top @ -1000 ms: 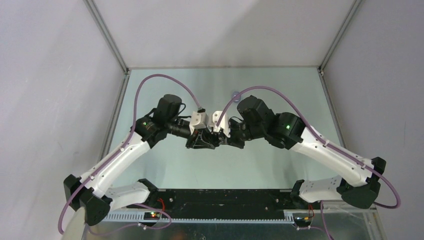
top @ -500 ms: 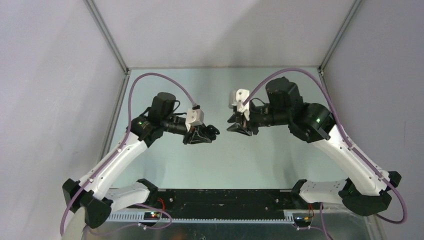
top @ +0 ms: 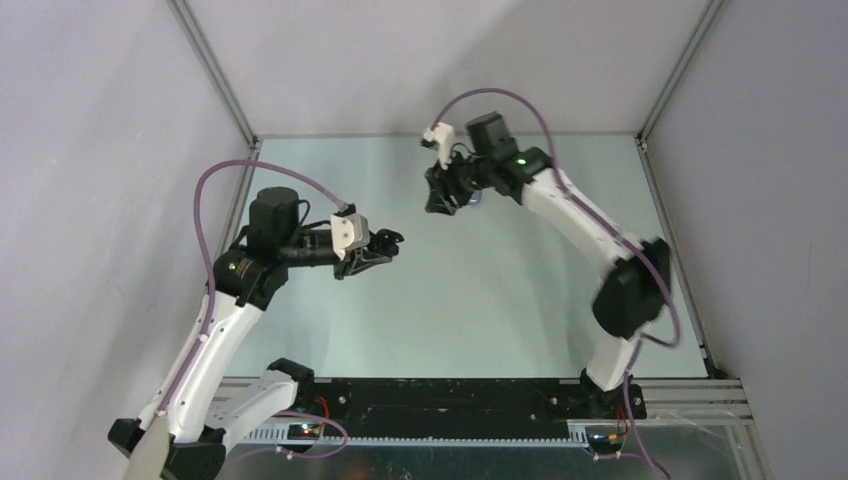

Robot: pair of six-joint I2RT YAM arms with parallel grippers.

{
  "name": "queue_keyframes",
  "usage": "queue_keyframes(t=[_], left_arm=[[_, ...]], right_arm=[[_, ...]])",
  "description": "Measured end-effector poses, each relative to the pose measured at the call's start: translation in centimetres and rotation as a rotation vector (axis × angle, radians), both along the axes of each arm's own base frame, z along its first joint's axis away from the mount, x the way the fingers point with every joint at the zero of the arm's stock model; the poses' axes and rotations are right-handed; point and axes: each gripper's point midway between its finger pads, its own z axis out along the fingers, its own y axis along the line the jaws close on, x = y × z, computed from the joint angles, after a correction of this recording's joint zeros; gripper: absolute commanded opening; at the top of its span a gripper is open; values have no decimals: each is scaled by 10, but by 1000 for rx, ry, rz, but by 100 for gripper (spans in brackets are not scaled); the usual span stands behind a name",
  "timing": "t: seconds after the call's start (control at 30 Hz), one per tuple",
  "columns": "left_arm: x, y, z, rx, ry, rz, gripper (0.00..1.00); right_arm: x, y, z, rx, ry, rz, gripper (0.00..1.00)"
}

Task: Insert the wireless bluetooth earbuds into the charging case
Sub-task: Pick up the earbud from the center of the board.

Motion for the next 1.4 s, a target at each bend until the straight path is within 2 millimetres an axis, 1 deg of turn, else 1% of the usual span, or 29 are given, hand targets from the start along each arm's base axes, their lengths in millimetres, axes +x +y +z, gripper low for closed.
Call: queue_keyframes(t=[0.07, 0.13, 0.17, 0.23, 0.27, 0.33, 0.4, 0.47, 0.6, 0.7, 0.77, 0.93, 0.97, 1.07, 1.23, 1.3, 1.4], left_arm=[[-1, 1, 0, -2, -6, 3, 4], [-2, 2, -5, 0, -3, 5, 4], [-3, 2, -7, 1, 3, 6, 4], [-3, 2, -11, 5, 12, 7, 5], [-3, 2, -11, 5, 12, 6, 5], [-3, 2, -10, 0, 10, 4, 5], [-2, 1, -9, -8, 5, 3, 6], [-3, 1, -8, -17, 6, 4, 6], [-5, 1, -6, -36, 5, -4, 6], [-6, 0, -5, -44, 12, -6, 6], [-7, -1, -4, -51, 11, -11, 6], [-7, -2, -1, -66, 9, -19, 6], [-7, -2, -2, -67, 10, -20, 6], [-7, -2, -5, -67, 22, -18, 6], [-8, -3, -4, -71, 21, -25, 6], [-9, -3, -4, -73, 22, -29, 6], [-9, -4, -3, -74, 23, -33, 6]], right_arm=[[20, 21, -40, -27, 106, -6, 54], [32, 41, -79, -50, 201, -7, 55], [35, 51, -98, -64, 249, -4, 56], [36, 69, -129, -90, 329, 1, 58], [35, 81, -146, -103, 372, 5, 60], [30, 97, -165, -119, 422, 14, 61], [28, 116, -178, -121, 460, 21, 63], [25, 132, -184, -114, 472, 30, 63], [17, 152, -186, -97, 492, 42, 64], [17, 158, -189, -78, 519, 37, 65], [20, 161, -197, -70, 542, 26, 65], [22, 159, -227, -89, 604, -3, 66], [21, 159, -229, -81, 621, 2, 66], [25, 158, -227, -70, 627, -8, 64], [27, 151, -231, -65, 655, -9, 55], [24, 147, -233, -56, 680, 3, 52], [10, 133, -234, -59, 731, 17, 48]])
